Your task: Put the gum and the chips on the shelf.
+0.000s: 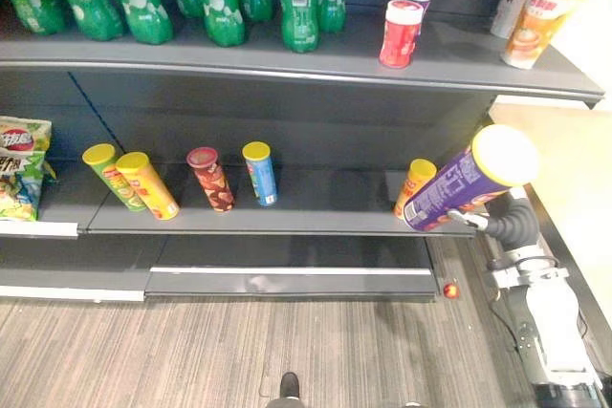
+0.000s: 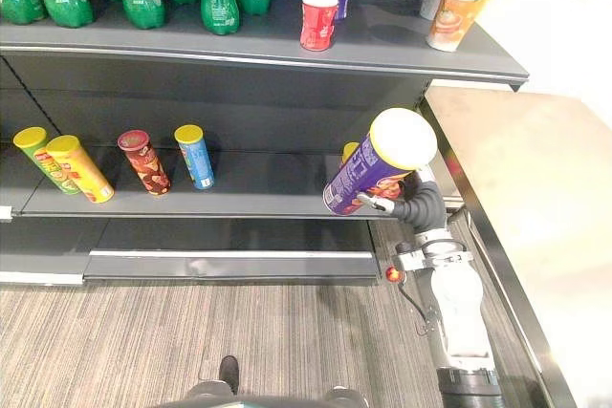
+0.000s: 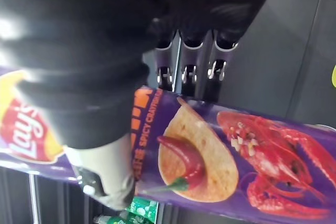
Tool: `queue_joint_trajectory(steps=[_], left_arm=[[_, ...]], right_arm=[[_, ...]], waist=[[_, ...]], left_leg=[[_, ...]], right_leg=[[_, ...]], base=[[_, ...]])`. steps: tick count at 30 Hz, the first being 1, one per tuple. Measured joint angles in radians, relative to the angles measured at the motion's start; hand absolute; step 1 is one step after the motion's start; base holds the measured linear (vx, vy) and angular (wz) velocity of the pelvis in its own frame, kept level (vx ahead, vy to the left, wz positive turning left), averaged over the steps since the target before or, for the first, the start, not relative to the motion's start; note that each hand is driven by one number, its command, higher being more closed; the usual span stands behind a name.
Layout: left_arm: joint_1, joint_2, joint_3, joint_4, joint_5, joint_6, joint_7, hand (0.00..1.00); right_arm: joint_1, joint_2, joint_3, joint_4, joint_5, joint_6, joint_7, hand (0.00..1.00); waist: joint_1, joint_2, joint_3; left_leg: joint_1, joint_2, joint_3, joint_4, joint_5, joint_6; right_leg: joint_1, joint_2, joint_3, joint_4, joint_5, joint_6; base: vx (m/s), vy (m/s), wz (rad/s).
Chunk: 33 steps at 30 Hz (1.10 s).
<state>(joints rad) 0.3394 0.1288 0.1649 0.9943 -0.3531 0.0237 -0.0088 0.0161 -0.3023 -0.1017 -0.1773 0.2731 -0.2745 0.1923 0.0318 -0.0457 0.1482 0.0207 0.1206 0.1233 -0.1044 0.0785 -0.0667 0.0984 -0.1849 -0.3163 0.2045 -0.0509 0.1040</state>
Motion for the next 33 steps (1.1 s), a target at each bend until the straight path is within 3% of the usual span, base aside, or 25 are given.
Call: queue_joint_trajectory(steps=[5,7,12,15,23,25,29,33], left_arm=[[0.0,0.001,0.0,0.0,0.0,0.0,0.003,0.0],[-0.003,0.002,0.0,-0.001,0.002,0.0,0.003,0.0],[-0.047,-0.006,-0.007,-0.003,0.001,-0.015,0.006,0.0],[-0.09,0.001,-0.018,-0.022,-0.031,-0.022,0.014,0.0],[-0.182,0.002,-0.091,-0.145,-0.081,-0.063,0.033,0.0],[-0.182,-0.001,-0.118,-0.182,-0.108,-0.071,0.039,0.0],[-0.194,0.005,-0.153,-0.215,-0.114,-0.09,0.053,0.0],[-0.23,0.006,-0.198,-0.215,-0.129,-0.092,0.078,0.0]], right_arm=[[-0.009,0.016,0.103,0.011,-0.003,0.0,-0.004,1.0],[-0.031,0.041,0.141,0.043,-0.04,0.003,-0.016,1.0],[-0.145,0.059,0.236,0.112,-0.151,0.01,-0.097,1.0],[-0.266,0.069,0.275,0.133,-0.202,0.012,-0.141,1.0],[-0.515,0.076,0.34,0.273,-0.286,0.024,-0.261,1.0],[-0.556,0.065,0.341,0.303,-0.318,0.025,-0.304,1.0],[-0.624,0.061,0.331,0.392,-0.354,0.025,-0.384,1.0],[-0.692,0.028,0.285,0.522,-0.392,0.025,-0.487,1.0]], waist=[[0.003,-0.007,-0.001],[0.001,-0.012,0.001],[0.005,0.031,0.041],[0.013,0.031,0.097],[0.058,0.052,0.239],[0.059,0.073,0.264],[0.062,0.09,0.286],[0.089,0.126,0.317]], left_leg=[[-0.015,0.003,0.003,0.0,0.024,-0.019],[-0.033,-0.003,0.005,0.0,0.035,-0.02],[-0.117,0.053,-0.001,0.0,0.075,-0.031],[-0.17,0.07,-0.016,0.007,0.119,-0.036],[-0.257,0.016,-0.094,0.007,0.154,-0.021],[-0.284,-0.005,-0.117,0.008,0.166,-0.01],[-0.331,-0.034,-0.147,0.008,0.184,-0.008],[-0.363,-0.054,-0.177,0.025,0.198,-0.007]], right_leg=[[0.016,0.01,0.007,-0.057,-0.056,0.004],[0.011,0.013,0.02,-0.081,-0.085,0.023],[-0.076,0.062,-0.003,-0.068,-0.091,0.003],[-0.146,0.074,-0.01,0.0,-0.099,-0.017],[-0.275,0.002,-0.029,0.205,-0.195,-0.011],[-0.307,-0.024,-0.043,0.256,-0.218,-0.006],[-0.366,-0.066,-0.063,0.332,-0.257,-0.004],[-0.393,-0.09,-0.074,0.389,-0.282,-0.006]], base=[[0.0,-0.083,-0.03],[-0.04,-0.084,-0.01],[-0.08,-0.083,0.06],[-0.03,-0.06,0.16],[-0.04,-0.006,0.31],[-0.03,0.0,0.33],[-0.03,-0.024,0.29],[0.0,-0.066,0.27]])
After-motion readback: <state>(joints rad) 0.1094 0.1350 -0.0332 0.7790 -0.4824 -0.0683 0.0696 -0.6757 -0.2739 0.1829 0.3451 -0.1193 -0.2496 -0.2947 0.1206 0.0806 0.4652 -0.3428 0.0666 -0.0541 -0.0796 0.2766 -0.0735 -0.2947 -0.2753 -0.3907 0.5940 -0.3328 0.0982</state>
